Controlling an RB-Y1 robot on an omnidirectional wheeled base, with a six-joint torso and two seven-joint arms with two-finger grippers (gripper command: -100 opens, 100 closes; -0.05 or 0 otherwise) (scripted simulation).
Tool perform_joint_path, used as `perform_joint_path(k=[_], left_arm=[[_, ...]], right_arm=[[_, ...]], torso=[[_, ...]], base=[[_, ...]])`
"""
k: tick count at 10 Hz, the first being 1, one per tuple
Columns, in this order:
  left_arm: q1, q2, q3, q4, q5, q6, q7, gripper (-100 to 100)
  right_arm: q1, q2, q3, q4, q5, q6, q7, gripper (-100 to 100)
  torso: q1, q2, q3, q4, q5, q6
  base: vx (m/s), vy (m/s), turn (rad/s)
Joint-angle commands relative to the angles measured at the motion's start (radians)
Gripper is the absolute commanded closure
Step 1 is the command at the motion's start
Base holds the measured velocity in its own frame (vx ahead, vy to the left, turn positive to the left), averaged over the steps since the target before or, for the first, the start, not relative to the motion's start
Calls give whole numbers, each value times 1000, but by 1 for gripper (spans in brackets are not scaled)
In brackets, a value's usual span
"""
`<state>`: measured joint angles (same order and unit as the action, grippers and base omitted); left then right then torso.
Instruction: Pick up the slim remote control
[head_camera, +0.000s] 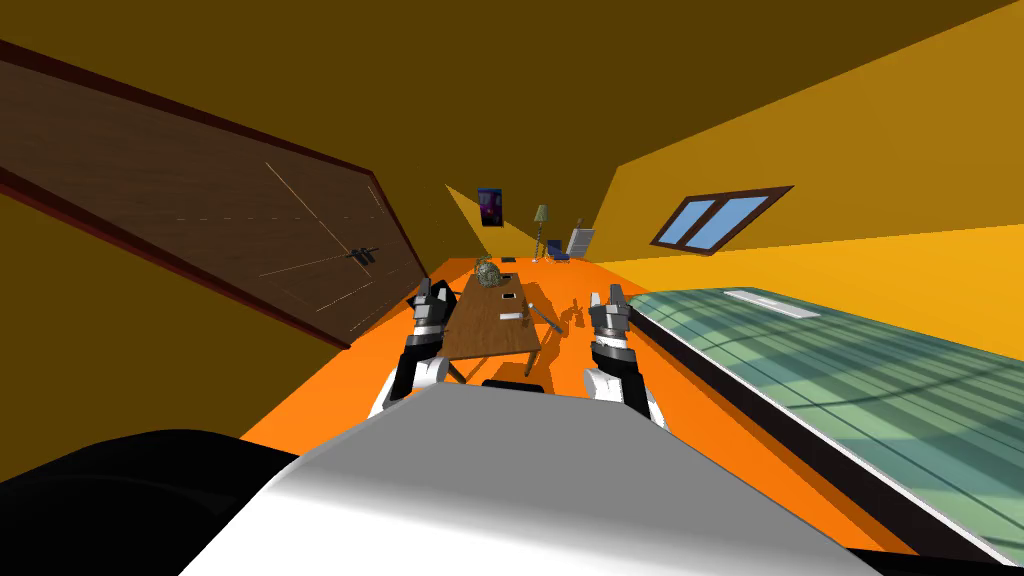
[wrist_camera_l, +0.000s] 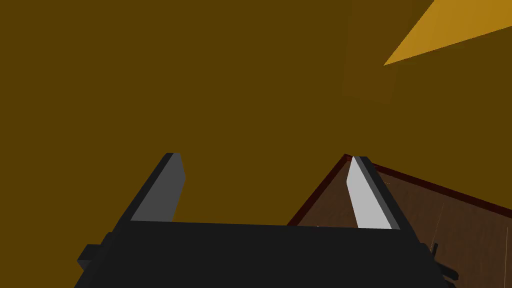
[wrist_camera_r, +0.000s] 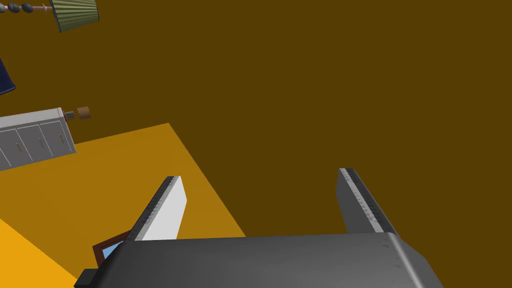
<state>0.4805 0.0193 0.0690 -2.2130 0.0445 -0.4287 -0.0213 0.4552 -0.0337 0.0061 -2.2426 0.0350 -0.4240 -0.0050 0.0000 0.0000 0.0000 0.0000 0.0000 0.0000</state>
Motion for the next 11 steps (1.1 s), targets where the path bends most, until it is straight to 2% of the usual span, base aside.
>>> perform_joint_path(k=[1, 4, 6, 7, 9, 10, 11], left_arm=[[9, 41, -15, 20, 0, 0, 13, -100], [30, 122, -52, 69, 0, 0, 47, -100], [50, 188, -88, 116, -1, -1, 79, -100], [50, 189, -88, 116, -1, -1, 79, -100], [74, 255, -132, 172, -2, -2, 119, -100], [74, 264, -132, 172, -2, -2, 119, -100], [87, 300, -156, 204, -3, -3, 142, -100]], right_arm=[[0, 0, 0, 0, 0, 0, 0, 0], [0, 1, 0, 0, 0, 0, 0, 0], [0, 1, 0, 0, 0, 0, 0, 0], [0, 1, 1, 0, 0, 0, 0, 0], [0, 0, 0, 0, 0, 0, 0, 0], [0, 0, 0, 0, 0, 0, 0, 0], [0, 0, 0, 0, 0, 0, 0, 0]], torso=[[0, 0, 0, 0, 0, 0], [-20, -2, -1, 0, -4, 0], [-20, 1, 0, 0, -4, 0], [-21, -1, 0, 0, -5, 0], [-15, -1, -1, 0, -3, 0], [-19, -4, -2, -1, -4, 0], [-18, -4, -2, -1, -4, 0]], base=[[2, -123, 23], [26, -290, 47], [-8, -299, 58], [44, -231, 30], [29, -252, 55], [55, -273, 34], [53, -254, 44]])
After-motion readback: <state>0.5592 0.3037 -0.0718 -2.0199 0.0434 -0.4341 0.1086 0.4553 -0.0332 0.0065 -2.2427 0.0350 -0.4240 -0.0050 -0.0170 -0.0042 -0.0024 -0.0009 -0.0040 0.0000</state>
